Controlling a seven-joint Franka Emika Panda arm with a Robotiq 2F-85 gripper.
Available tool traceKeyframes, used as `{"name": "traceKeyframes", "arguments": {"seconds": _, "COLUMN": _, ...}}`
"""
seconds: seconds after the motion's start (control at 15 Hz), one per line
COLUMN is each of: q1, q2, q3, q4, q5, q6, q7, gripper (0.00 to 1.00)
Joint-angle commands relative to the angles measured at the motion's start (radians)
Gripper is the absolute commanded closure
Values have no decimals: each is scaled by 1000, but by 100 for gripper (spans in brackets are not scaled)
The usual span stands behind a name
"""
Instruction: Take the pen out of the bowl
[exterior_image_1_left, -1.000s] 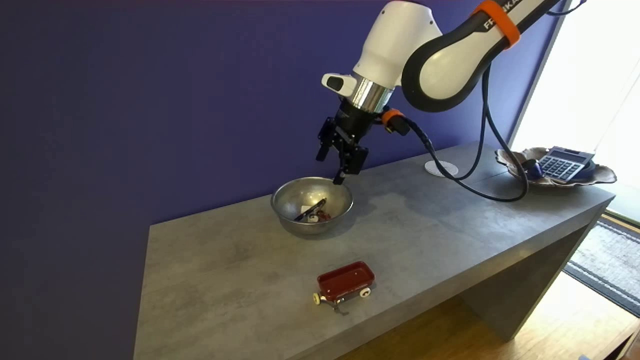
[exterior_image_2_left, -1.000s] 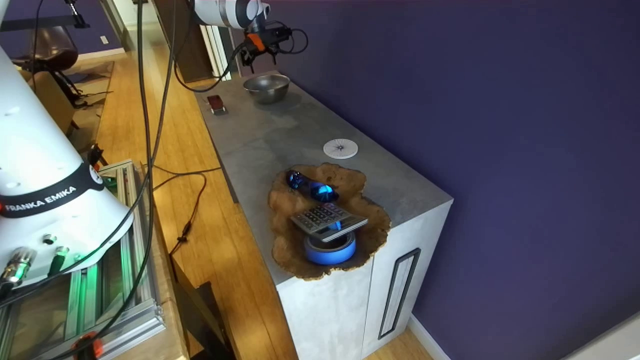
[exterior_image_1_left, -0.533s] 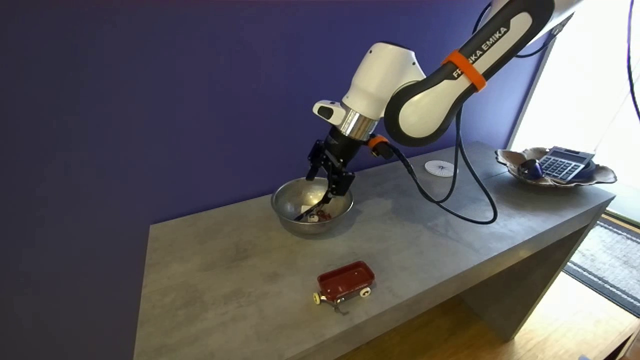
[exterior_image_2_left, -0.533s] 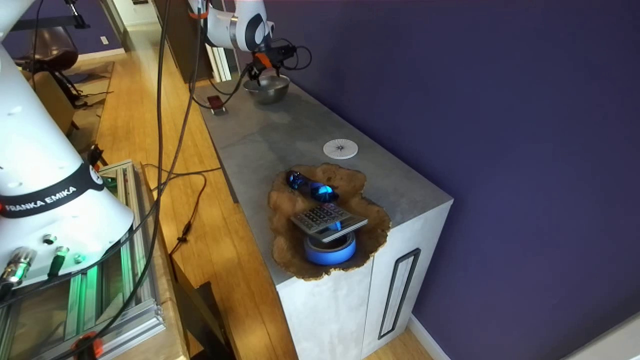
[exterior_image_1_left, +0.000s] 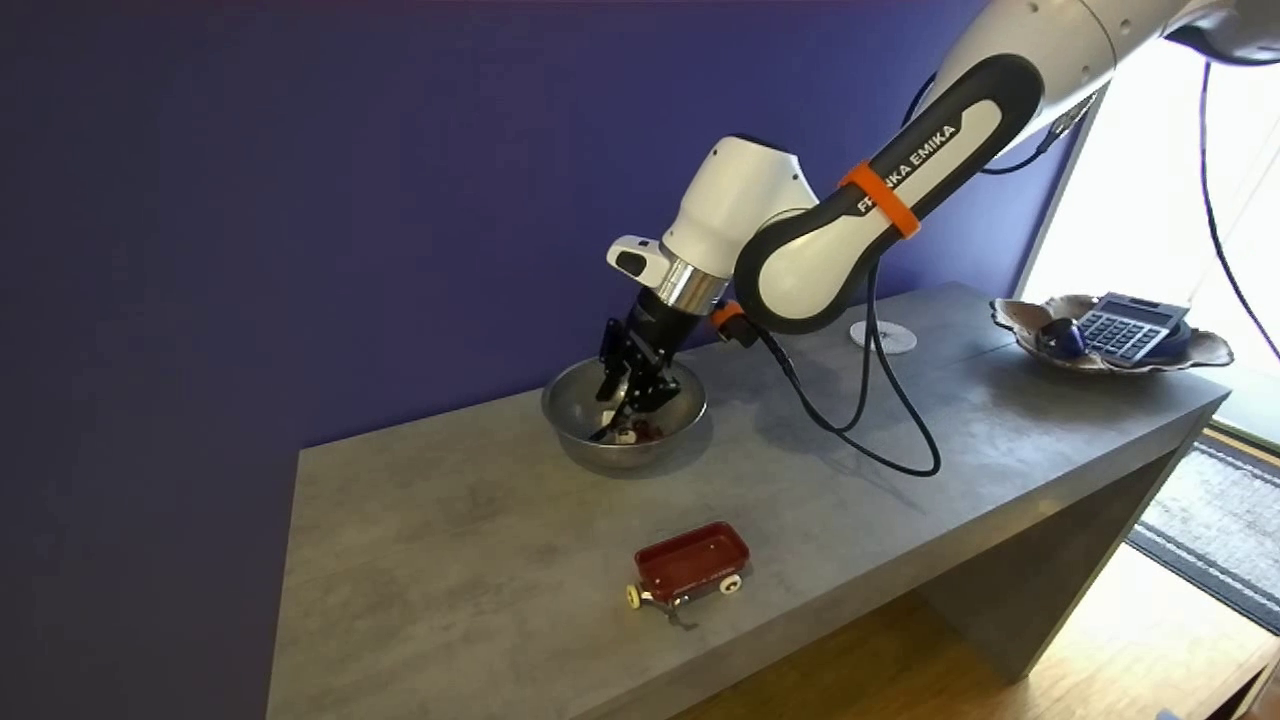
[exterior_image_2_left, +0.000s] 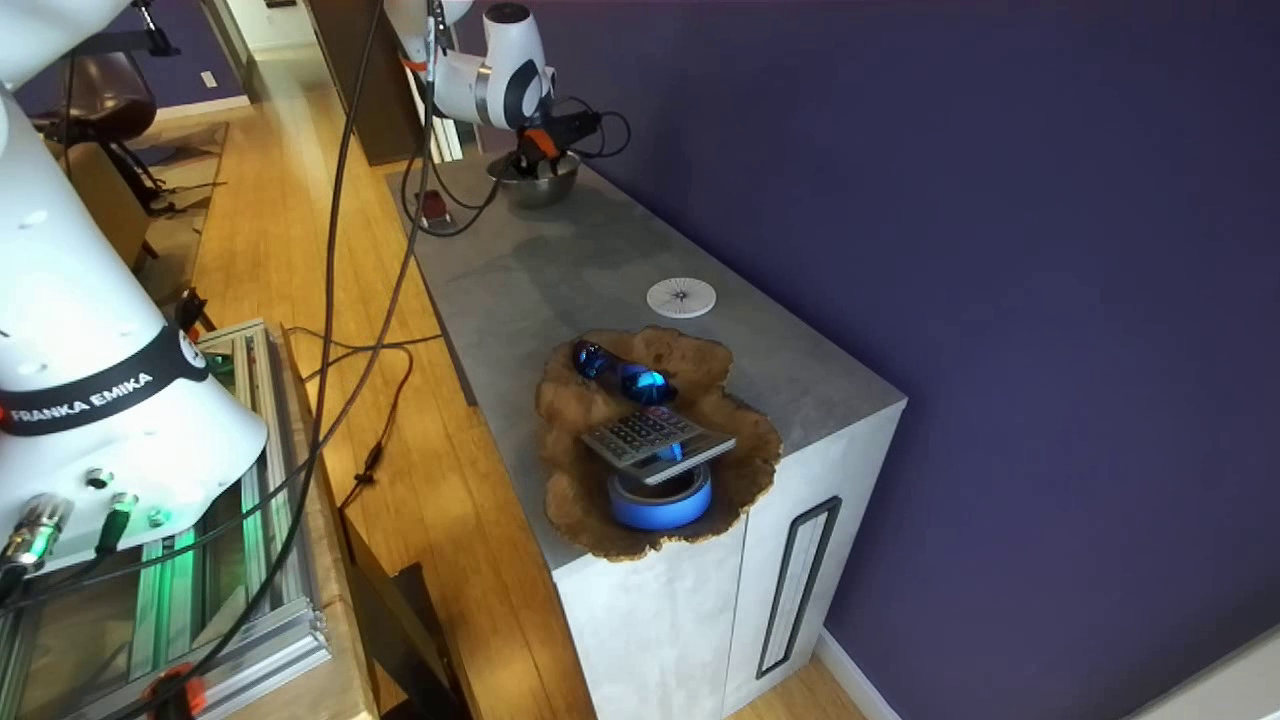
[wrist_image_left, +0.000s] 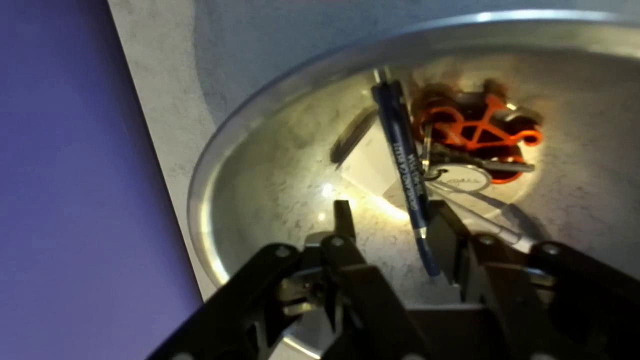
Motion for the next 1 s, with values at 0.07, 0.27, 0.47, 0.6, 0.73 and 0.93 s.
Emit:
{"name": "traceKeyframes", "arguments": {"seconds": 0.07, "q1": 23, "q2": 89, "q3": -5, "q4": 128, "q5": -12, "q6": -40, "q7": -36, "gripper": 80}}
{"name": "traceKeyframes", "arguments": {"seconds": 0.27, "q1": 25, "q2": 104, "q3": -1, "q4": 157, "q5": -5, "q6": -62, "q7": -47, "gripper": 69}}
{"name": "traceKeyframes", "arguments": {"seconds": 0.47, "q1": 31, "q2": 100, "q3": -5, "q4": 175, "q5": -5, "q6": -68, "q7": -47, "gripper": 95}}
{"name": "traceKeyframes", "arguments": {"seconds": 0.6, "q1": 42, "q2": 57, "q3": -16, "q4": 149, "q5": -12, "q6": -52, "q7": -30, "gripper": 100}}
{"name": "traceKeyframes", "arguments": {"seconds": 0.73, "q1": 39, "q2": -7, "q3": -9, "q4": 88, "q5": -8, "q6": -47, "q7": -6, "gripper": 97}}
{"name": "traceKeyframes", "arguments": {"seconds": 0.93, "q1": 39, "q2": -135, "q3": -2, "q4": -44, "q5": -4, "q6": -48, "q7": 37, "gripper": 97}}
